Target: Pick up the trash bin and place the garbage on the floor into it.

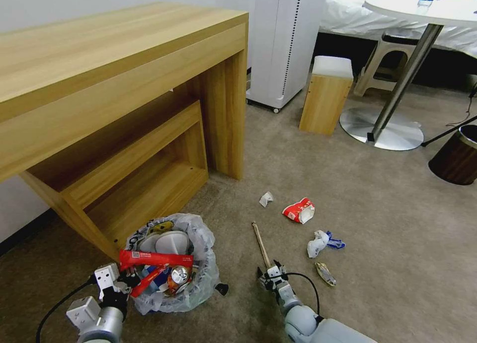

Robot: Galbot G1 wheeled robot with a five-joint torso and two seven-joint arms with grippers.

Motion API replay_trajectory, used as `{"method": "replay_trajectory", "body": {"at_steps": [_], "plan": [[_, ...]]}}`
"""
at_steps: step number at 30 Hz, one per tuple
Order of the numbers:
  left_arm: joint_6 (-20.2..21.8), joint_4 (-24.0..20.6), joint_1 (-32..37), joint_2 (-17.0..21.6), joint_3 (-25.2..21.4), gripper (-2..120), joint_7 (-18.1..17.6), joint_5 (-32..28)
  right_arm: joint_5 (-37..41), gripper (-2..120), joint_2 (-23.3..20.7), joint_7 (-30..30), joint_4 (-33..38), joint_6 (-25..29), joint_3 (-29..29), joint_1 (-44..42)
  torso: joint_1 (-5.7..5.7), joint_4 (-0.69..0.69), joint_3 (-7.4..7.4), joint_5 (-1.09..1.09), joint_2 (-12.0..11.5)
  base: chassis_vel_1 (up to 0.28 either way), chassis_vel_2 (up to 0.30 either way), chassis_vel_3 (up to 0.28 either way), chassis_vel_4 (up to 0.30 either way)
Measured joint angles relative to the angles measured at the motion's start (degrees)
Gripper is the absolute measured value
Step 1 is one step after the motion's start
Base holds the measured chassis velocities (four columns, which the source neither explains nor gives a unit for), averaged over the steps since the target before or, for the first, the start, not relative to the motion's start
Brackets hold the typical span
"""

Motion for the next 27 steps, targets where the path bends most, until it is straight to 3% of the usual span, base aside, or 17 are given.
{"method": "replay_trajectory", "body": {"at_steps": [8, 11, 24, 27], "plan": [[-0.02, 0.06, -0.07, 0.07, -0.02, 1, -0.04, -0.30, -0.57, 51, 0.89, -0.17, -1.37, 0.58, 0.57, -0.17, 0.00, 0.00, 0.00, 0.01, 0.01, 0.000, 0.000, 0.000, 0.000], [-0.02, 0.17, -0.41, 0.15, -0.04, 1, -0.16, -0.60, -0.76, 34, 0.53, -0.17, -1.20, 0.66, 1.10, -0.39, 0.00, 0.01, 0.00, 0.00, 0.00, 0.000, 0.000, 0.000, 0.000], [-0.09, 0.35, -0.44, 0.01, 0.26, 1, -0.20, -0.61, -1.65, 30, -0.27, 0.29, -0.92, 1.50, 2.78, -1.49, 0.00, -0.02, 0.00, -0.02, 0.00, 0.000, 0.000, 0.000, 0.000], [-0.17, 0.30, -0.19, -0.08, 0.34, 1, -0.21, -0.53, -2.52, 21, 0.27, 0.37, -1.46, 2.16, 2.96, -1.89, 0.00, -0.01, 0.00, -0.02, 0.00, 0.000, 0.000, 0.000, 0.000]]}}
